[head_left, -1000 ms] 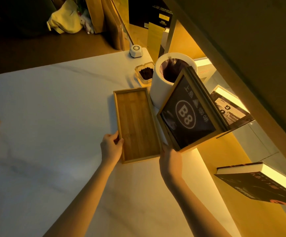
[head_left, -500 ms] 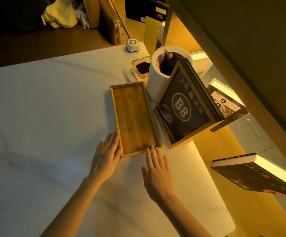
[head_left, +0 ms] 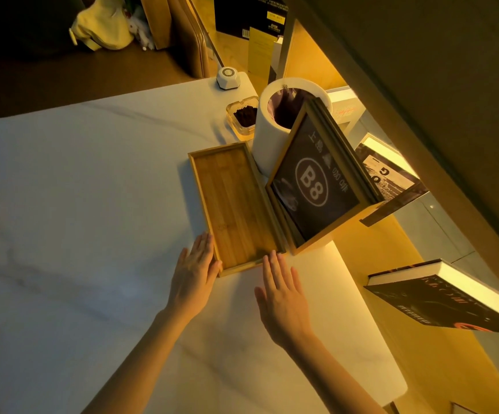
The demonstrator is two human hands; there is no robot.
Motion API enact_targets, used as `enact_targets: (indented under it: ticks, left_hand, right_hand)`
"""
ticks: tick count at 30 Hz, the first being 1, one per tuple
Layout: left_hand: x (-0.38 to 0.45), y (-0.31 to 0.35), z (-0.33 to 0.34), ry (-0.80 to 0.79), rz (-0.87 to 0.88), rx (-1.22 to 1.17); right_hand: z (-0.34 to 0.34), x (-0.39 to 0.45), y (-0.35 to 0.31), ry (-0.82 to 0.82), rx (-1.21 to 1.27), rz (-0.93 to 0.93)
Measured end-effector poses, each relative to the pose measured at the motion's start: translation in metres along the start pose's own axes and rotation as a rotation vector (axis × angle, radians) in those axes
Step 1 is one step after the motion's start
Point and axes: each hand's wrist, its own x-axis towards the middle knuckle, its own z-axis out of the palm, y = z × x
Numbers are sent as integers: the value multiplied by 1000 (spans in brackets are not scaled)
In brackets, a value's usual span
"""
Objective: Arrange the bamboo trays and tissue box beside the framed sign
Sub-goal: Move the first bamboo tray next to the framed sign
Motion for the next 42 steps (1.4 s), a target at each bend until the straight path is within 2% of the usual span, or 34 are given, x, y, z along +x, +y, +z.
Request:
enact_targets:
  ticks: [31,42]
  left_hand:
    - [-5,13,10,-7,-36,1]
    - [-4,15,-15,-103,-32,-30]
  right_hand:
    - [-3,-6,11,31,-19,-14]
    - [-30,9,-5,35,-72,24]
